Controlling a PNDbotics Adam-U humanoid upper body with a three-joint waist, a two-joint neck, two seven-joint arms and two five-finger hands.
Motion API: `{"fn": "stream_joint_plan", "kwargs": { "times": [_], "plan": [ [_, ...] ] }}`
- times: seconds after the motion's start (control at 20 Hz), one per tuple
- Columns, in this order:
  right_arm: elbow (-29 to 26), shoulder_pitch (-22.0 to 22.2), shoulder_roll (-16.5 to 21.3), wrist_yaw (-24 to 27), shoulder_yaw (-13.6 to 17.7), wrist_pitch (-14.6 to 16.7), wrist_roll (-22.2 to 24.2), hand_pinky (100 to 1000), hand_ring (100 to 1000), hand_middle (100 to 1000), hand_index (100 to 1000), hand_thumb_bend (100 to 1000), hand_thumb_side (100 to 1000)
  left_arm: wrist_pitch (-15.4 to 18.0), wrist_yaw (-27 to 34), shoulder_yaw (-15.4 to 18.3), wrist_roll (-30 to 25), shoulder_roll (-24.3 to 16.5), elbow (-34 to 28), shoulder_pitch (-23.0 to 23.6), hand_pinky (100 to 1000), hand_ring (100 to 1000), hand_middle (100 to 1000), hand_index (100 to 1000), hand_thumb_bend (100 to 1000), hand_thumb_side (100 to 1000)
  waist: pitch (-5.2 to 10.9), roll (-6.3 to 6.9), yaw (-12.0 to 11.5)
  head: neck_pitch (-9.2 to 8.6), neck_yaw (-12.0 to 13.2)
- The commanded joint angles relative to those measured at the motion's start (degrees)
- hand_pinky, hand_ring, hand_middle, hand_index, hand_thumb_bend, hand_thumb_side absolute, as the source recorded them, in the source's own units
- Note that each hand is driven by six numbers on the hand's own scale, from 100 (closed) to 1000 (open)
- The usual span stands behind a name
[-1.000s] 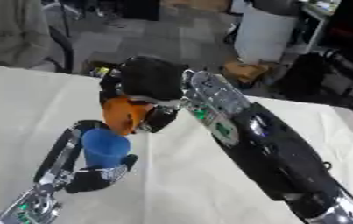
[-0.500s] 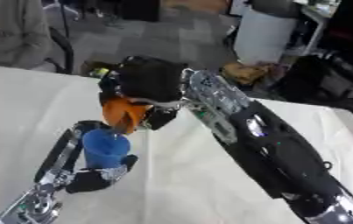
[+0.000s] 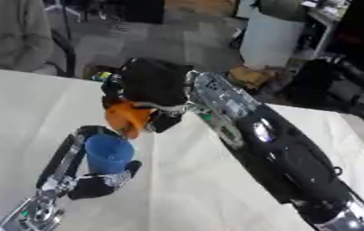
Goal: Pour the contents of one cup into another cup.
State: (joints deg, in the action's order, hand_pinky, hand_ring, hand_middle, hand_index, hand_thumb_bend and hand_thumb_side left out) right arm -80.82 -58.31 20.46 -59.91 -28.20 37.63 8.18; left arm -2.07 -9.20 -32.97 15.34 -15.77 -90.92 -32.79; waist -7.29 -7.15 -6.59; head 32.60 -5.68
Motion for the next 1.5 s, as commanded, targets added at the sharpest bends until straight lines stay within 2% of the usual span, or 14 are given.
{"fn": "stream_joint_plan", "kwargs": {
  "times": [0.05,0.65,0.75,0.85,0.9,0.95,1.0,1.05,1.1,1.15,1.2,1.25,1.4,1.5],
  "plan": [
    [-1.0,-1.4,1.5,-0.7,0.6,0.0,-0.4,444,387,467,608,270,100,0.1,-0.1,0.3,0.2,0.2,-0.7,-0.8,100,100,100,352,355,100,0.94,0.44,0.2,-0.39,0.0],
    [-1.9,-0.8,1.6,0.3,1.5,-0.6,-1.3,433,383,464,609,260,100,0.2,-1.9,0.5,2.2,-0.5,1.3,0.6,100,100,100,362,365,100,0.79,0.46,0.3,-0.43,0.0],
    [-2.8,-0.6,1.9,0.9,1.6,-0.8,-1.6,429,380,462,609,258,100,0.9,-2.6,0.6,3.4,-0.8,2.9,1.7,100,100,100,369,431,100,0.68,0.45,0.4,-0.37,0.0],
    [-3.7,-0.4,2.1,1.7,1.7,-1.1,-1.5,428,380,462,609,258,100,2.0,-3.0,0.7,4.9,-1.1,4.5,2.6,100,100,100,369,443,100,0.60,0.46,0.4,-0.32,0.0],
    [-4.1,-0.3,2.3,2.1,1.8,-1.2,-1.5,422,377,460,608,258,100,2.4,-3.0,0.9,5.6,-1.3,5.2,3.2,116,100,100,376,584,100,0.54,0.48,0.4,-0.32,-0.1],
    [-4.6,-0.1,2.5,2.6,1.9,-1.4,-1.5,421,376,460,608,257,100,3.0,-3.2,1.4,6.7,-1.7,6.0,4.1,127,100,100,382,615,100,0.48,0.50,0.4,-0.33,-0.1],
    [-5.2,0.0,2.6,3.2,2.0,-1.6,-1.5,412,372,456,607,256,100,3.5,-3.3,1.9,7.9,-2.0,6.8,4.9,183,100,100,405,762,142,0.43,0.53,0.4,-0.33,-0.2],
    [-5.7,0.2,2.7,3.9,2.3,-2.0,-1.5,406,369,455,605,255,100,4.0,-3.6,2.5,9.3,-2.2,7.5,5.6,214,100,100,419,856,177,0.39,0.58,0.5,-0.33,-0.2],
    [-6.0,0.3,2.9,4.7,2.5,-2.4,-1.4,402,367,453,605,254,100,4.5,-4.2,3.0,10.6,-2.4,8.0,6.2,324,153,100,480,1000,246,0.36,0.63,0.5,-0.33,-0.3],
    [-6.4,0.5,3.0,5.4,2.7,-2.8,-1.4,396,364,451,604,254,100,4.8,-5.3,3.6,11.8,-2.7,8.2,6.6,389,189,131,498,1000,274,0.34,0.69,0.4,-0.30,-0.3],
    [-6.7,0.8,3.1,6.3,2.9,-3.2,-1.3,380,356,444,600,254,100,5.0,-6.6,4.2,12.9,-2.9,8.3,7.1,480,274,208,544,1000,316,0.32,0.75,0.4,-0.30,-0.3],
    [-6.9,1.1,3.2,7.4,3.2,-3.8,-1.3,372,351,440,599,253,100,5.0,-8.1,4.8,13.8,-3.1,8.1,7.6,523,330,265,579,1000,340,0.28,0.82,0.5,-0.34,-0.3],
    [-8.4,2.3,3.9,12.6,4.5,-6.2,-1.1,327,320,414,587,251,100,5.0,-12.1,6.1,15.3,-3.8,6.7,8.9,629,485,448,682,1000,415,0.15,1.05,0.6,-0.31,-0.3],
    [-10.4,3.6,4.6,17.1,5.7,-8.2,-0.9,296,290,388,577,216,100,5.0,-14.3,6.6,15.0,-4.2,5.1,9.8,655,531,513,733,1000,422,0.04,1.26,0.8,-0.24,-0.1]
  ]
}}
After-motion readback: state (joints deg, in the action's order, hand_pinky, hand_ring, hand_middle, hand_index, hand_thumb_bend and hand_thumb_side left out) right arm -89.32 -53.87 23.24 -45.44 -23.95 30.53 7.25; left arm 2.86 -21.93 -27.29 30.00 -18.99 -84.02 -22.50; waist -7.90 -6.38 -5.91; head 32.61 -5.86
